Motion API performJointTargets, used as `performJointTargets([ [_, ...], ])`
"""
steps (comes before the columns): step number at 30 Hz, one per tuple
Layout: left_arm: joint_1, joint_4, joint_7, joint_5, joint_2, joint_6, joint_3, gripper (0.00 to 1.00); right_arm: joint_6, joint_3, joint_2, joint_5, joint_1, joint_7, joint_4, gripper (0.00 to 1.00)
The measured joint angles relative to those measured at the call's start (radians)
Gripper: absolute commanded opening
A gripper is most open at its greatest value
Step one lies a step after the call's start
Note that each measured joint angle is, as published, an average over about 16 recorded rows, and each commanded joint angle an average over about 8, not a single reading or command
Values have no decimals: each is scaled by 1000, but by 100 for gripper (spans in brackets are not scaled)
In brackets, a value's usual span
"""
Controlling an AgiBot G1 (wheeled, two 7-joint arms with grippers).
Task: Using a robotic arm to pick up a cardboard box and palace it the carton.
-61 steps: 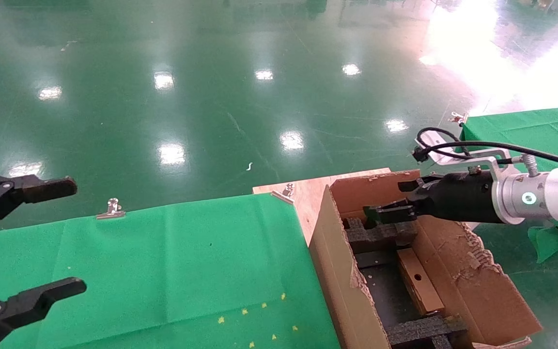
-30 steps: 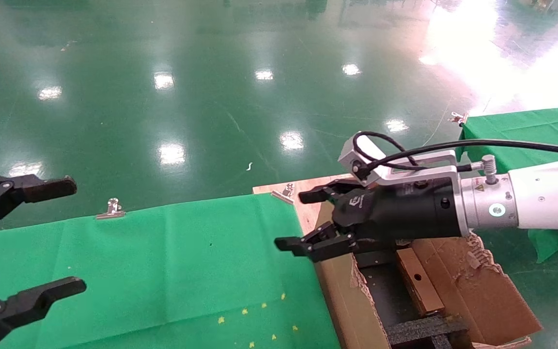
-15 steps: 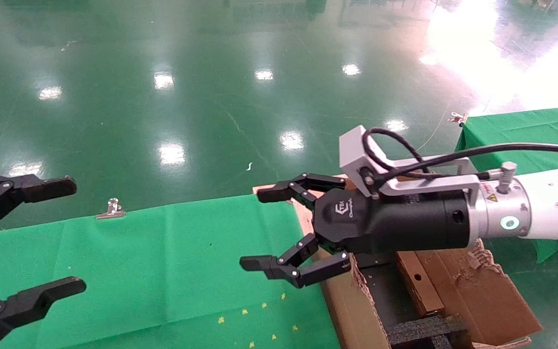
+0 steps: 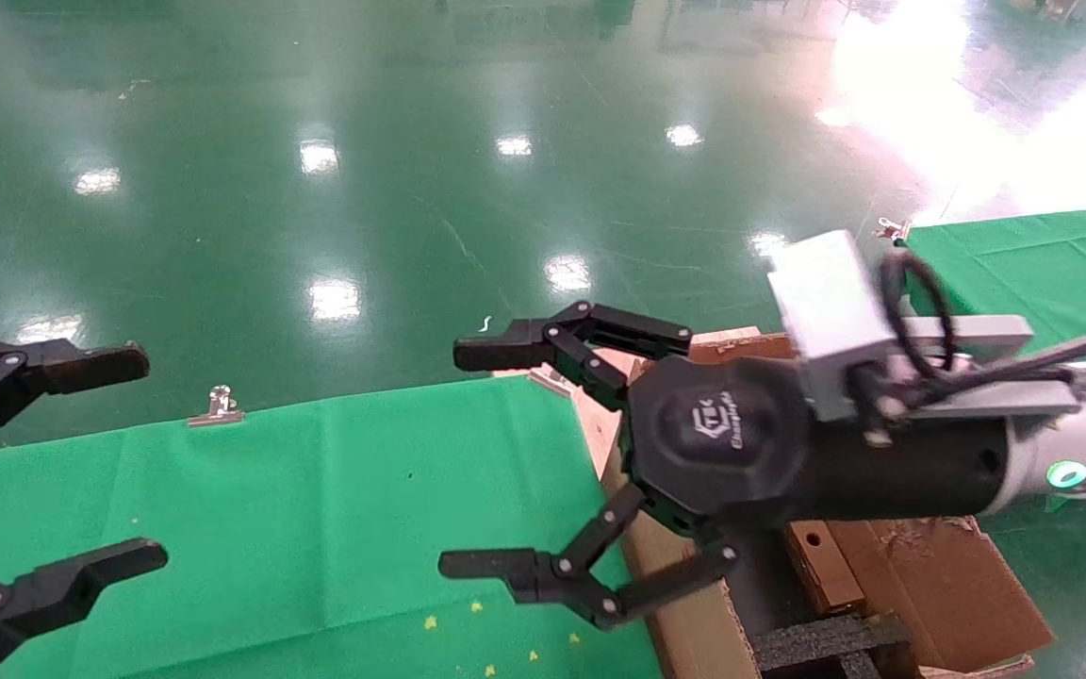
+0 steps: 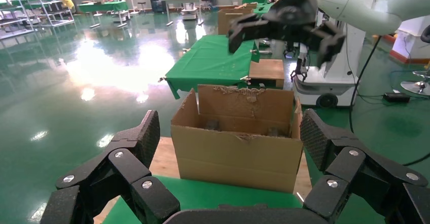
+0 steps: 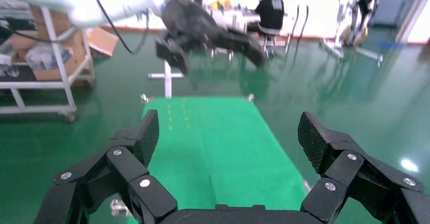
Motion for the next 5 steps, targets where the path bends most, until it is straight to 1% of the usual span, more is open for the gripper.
performJointTargets([
  [5, 0, 0, 0, 0, 0, 0, 0, 100, -19, 30, -8, 18, -18, -24, -2, 100],
])
